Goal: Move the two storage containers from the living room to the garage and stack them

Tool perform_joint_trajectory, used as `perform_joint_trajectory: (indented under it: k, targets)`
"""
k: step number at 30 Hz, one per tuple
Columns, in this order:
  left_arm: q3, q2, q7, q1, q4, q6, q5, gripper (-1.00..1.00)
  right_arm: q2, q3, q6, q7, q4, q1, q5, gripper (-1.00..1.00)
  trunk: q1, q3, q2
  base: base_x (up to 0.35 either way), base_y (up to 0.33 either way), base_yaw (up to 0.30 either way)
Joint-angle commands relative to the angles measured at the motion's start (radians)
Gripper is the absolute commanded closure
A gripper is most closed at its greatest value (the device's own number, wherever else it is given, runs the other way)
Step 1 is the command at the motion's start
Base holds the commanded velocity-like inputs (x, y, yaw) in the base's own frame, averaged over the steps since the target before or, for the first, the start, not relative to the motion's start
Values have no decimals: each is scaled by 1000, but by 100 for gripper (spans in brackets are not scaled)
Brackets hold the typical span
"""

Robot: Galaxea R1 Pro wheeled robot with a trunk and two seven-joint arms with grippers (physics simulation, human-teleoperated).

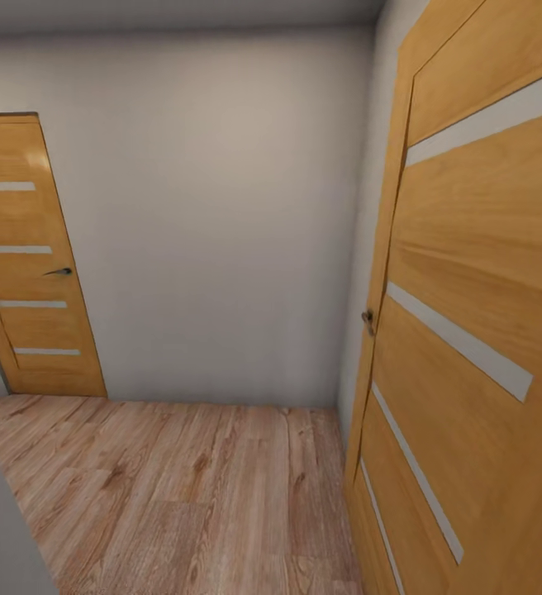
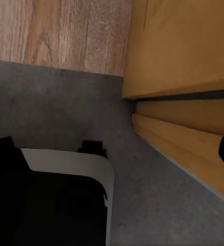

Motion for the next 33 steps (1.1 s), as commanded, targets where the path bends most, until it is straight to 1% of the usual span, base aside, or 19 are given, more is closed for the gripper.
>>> perform_joint_trajectory:
  k: [1, 8, 14, 17, 29, 33]
  targets:
    - [-8, 0, -1, -1, 2, -4, 10, -100, 0, 8, -6, -1, 3, -1, -8, -100, 0, -1, -1, 0, 0, 43]
    - [-8, 0, -1, -1, 2, -4, 10, -100, 3, 8, -7, -1, 3, -1, -7, -100, 0, -1, -1, 0, 0, 17]
    - [-8, -1, -1, -1, 2, -4, 10, -100, 2, 8, -9, -1, 3, -1, -7, -100, 0, -1, -1, 0, 0, 185]
    - [-8, -1, -1, -1, 2, -4, 10, -100, 2, 8, -8, -1, 3, -1, -6, -100, 0, -1, -1, 0, 0, 70]
    - [-8, -1, -1, -1, 1, -4, 11, -100, 2, 10, -7, 3, 2, -1, 0, -100, 0, -1, -1, 0, 0, 7]
    - [-7, 2, 0, -1, 2, -4, 15, -100, 1, 10, -8, 2, 2, -1, -1, -100, 0, -1, -1, 147, 0, 0]
